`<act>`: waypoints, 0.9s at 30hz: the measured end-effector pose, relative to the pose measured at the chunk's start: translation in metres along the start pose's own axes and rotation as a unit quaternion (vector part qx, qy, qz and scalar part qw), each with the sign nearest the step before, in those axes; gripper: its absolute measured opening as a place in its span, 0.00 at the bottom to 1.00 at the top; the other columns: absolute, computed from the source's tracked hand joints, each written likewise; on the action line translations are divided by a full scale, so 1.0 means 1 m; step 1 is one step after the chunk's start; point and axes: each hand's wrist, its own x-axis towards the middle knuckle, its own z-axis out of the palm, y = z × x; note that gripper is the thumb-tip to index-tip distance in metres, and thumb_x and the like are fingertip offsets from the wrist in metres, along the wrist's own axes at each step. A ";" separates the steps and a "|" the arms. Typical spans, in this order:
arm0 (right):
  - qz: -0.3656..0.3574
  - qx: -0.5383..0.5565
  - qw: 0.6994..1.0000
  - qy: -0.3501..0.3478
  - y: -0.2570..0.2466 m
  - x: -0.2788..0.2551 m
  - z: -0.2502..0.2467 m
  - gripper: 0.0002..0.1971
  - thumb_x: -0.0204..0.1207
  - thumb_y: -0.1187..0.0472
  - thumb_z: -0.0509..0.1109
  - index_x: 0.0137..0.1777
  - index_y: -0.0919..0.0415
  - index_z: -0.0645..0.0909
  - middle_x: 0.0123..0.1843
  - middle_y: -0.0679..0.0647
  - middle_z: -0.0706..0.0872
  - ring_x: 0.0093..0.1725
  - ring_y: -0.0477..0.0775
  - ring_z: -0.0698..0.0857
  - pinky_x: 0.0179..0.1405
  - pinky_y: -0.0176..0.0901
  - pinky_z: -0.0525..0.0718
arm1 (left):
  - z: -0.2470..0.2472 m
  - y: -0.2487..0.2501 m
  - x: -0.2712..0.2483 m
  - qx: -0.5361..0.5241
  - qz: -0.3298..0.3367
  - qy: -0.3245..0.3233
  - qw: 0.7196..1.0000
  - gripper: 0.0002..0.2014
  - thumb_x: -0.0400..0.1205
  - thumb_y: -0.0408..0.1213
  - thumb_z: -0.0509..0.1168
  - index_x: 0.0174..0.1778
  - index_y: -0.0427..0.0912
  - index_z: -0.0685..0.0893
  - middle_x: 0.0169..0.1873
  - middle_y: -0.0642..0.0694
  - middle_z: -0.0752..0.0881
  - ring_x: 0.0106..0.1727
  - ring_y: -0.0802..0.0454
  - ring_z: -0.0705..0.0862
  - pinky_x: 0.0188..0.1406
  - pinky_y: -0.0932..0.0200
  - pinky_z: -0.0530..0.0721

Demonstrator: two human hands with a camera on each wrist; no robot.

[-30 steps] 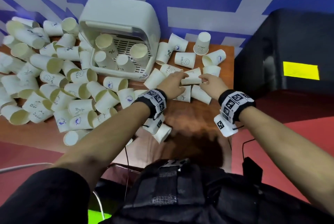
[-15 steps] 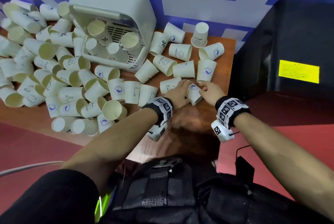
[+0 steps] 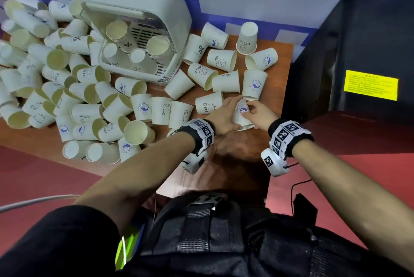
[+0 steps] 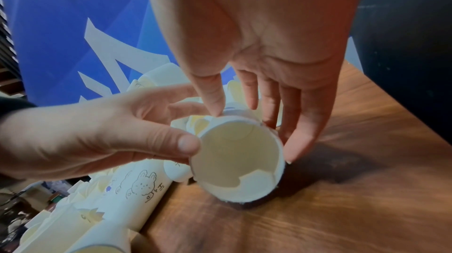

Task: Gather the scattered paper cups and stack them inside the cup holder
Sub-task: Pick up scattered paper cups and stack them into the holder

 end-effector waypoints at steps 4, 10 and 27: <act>-0.004 0.017 1.000 0.017 -0.005 -0.011 -0.007 0.22 0.78 0.54 0.67 0.72 0.52 0.72 0.54 0.54 0.83 0.55 0.57 0.85 0.57 0.54 0.84 | -0.003 0.004 -0.007 -0.002 0.019 0.019 1.000 0.48 0.74 0.42 0.75 0.84 0.46 0.51 0.80 0.43 0.59 0.75 0.43 0.71 0.74 0.51 0.68; -0.046 0.049 0.997 0.033 -0.026 -0.025 -0.008 0.22 0.79 0.55 0.68 0.72 0.57 0.73 0.60 0.59 0.85 0.58 0.58 0.85 0.62 0.58 0.82 | -0.022 0.002 -0.027 -0.008 0.070 0.056 0.996 0.46 0.74 0.41 0.76 0.83 0.43 0.56 0.78 0.43 0.62 0.73 0.44 0.72 0.72 0.48 0.72; -0.158 0.077 0.982 0.067 -0.154 0.000 0.058 0.19 0.79 0.57 0.69 0.69 0.57 0.76 0.58 0.51 0.81 0.58 0.45 0.78 0.62 0.44 0.79 | -0.128 -0.083 -0.080 -0.071 0.085 0.196 0.974 0.41 0.76 0.40 0.75 0.81 0.42 0.60 0.76 0.41 0.64 0.66 0.47 0.77 0.60 0.64 0.79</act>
